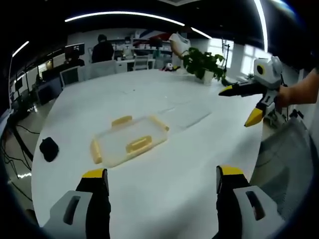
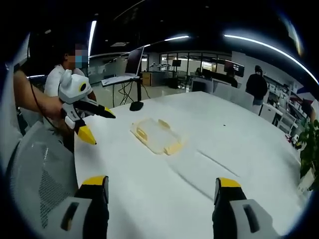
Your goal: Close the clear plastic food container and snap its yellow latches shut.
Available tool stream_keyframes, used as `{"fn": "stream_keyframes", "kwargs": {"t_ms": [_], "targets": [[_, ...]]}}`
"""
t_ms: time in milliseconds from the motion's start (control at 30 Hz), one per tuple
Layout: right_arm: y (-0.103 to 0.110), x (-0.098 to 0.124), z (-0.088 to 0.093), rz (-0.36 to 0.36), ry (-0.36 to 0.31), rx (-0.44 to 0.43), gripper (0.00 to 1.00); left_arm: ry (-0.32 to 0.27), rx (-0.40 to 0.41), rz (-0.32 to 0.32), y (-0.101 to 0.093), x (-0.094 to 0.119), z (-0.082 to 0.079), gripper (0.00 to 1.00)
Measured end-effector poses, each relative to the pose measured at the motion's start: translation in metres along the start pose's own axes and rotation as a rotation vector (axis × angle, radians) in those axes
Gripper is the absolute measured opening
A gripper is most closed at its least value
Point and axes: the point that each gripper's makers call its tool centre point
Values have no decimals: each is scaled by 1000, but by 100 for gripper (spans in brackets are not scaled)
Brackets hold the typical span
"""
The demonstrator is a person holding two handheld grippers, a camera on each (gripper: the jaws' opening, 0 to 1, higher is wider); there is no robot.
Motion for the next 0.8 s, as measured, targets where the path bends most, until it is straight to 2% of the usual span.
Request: {"fn": "stream_keyframes", "kwargs": {"t_ms": [233, 800], "targets": [[1, -6, -2, -11, 4, 26, 86, -2, -8, -3, 6, 1, -4, 87], [2, -18, -6, -33, 18, 56, 86, 17, -11, 4, 15, -2, -2, 86]]}}
Point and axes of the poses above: the point that each gripper's makers call its tool centre point, and the gripper's own axes: x roughly backward along the fingers, y roughly to its left, z roughly out of its underside, and after that the axes turned 14 degrees about z, right-handed
